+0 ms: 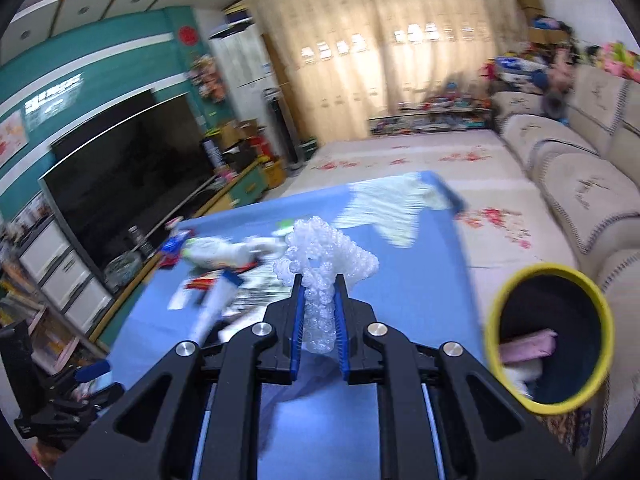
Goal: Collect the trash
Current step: 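Carry the sponge over the yellow bin and open the right gripper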
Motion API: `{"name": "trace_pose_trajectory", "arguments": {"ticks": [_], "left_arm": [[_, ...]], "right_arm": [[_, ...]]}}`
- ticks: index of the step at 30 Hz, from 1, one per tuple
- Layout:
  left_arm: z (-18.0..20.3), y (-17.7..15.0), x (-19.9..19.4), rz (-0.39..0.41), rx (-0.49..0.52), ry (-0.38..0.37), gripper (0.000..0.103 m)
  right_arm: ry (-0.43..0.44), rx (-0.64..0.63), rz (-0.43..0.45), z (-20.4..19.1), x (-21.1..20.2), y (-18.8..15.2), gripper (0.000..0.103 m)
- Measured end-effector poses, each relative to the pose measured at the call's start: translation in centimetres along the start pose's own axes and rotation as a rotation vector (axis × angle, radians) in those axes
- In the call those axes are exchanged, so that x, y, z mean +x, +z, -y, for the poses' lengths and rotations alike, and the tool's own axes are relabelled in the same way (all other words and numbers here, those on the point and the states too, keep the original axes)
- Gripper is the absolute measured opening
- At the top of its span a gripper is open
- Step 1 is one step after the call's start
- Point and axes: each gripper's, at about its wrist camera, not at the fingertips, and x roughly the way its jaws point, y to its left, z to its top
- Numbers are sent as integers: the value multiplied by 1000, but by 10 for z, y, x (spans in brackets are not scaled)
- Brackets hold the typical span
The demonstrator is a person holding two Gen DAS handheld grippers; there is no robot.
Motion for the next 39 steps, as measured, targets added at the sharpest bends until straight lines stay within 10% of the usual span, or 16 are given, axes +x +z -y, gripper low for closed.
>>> {"name": "trace_pose_trajectory", "arguments": {"ticks": [17, 24, 39], "left_arm": [[64, 10, 39, -71, 99, -44, 92], [82, 16, 55, -101, 131, -39, 92], [98, 32, 96, -129, 199, -73, 92]], "right_arm": [[-371, 269, -79, 195, 8, -46, 19], [-399, 280, -81, 208, 17, -50, 53], [-388, 291, -95, 214, 23, -53, 56]]}}
